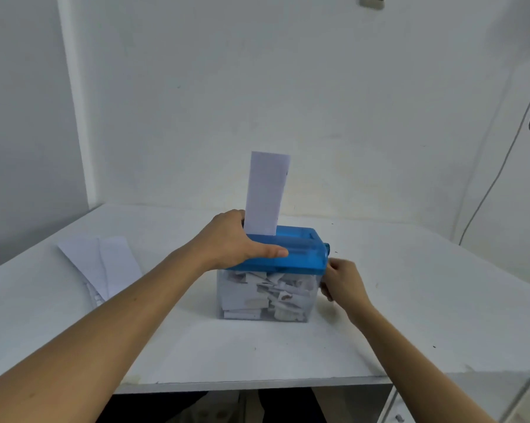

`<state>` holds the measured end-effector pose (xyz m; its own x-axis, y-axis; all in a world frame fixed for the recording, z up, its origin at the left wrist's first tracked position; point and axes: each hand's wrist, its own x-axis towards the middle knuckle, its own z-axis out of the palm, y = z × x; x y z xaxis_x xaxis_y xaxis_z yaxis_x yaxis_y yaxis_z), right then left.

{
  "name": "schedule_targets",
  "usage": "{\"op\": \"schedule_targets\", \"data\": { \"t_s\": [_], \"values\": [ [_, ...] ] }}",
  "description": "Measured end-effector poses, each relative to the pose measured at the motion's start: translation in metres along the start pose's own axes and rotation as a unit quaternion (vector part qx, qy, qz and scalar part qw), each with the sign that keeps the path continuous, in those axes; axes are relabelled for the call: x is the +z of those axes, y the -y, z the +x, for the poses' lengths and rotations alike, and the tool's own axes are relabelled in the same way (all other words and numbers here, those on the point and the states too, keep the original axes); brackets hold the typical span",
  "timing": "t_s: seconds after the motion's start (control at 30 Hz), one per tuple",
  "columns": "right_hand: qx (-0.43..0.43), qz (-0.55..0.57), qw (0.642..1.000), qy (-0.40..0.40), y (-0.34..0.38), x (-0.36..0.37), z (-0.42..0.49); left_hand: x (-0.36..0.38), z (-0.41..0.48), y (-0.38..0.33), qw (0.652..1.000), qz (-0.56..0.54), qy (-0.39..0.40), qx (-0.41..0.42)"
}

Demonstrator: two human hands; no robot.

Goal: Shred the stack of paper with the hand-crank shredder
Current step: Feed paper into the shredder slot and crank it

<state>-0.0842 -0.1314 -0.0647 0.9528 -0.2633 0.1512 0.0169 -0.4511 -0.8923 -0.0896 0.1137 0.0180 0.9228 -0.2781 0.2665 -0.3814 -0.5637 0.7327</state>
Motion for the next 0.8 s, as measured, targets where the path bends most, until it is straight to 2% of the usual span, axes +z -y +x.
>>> {"op": "schedule_targets", "data": {
  "t_s": [0.2, 0.33, 0.43, 0.6, 0.8],
  "values": [
    [-0.037, -0.042, 0.998, 0.013, 0.012, -0.023, -0.052, -0.001, 0.001, -0.003, 1.0, 0.018, 0.008, -0.003],
    [-0.107, 0.068, 0.987, 0.096, 0.038, -0.06, -0.073, -0.002, 0.0, -0.005, 1.0, 0.014, 0.01, -0.005],
    [-0.153, 0.079, 0.976, 0.137, 0.056, -0.077, -0.068, -0.003, -0.001, -0.005, 1.0, 0.01, 0.011, -0.007],
    [-0.142, 0.151, 0.976, 0.071, 0.075, -0.065, -0.028, -0.003, -0.002, -0.004, 1.0, 0.007, 0.005, -0.003],
    [-0.104, 0.16, 0.981, -0.033, 0.078, -0.034, 0.023, -0.002, -0.004, -0.005, 1.0, 0.005, 0.002, 0.003]
  ]
}}
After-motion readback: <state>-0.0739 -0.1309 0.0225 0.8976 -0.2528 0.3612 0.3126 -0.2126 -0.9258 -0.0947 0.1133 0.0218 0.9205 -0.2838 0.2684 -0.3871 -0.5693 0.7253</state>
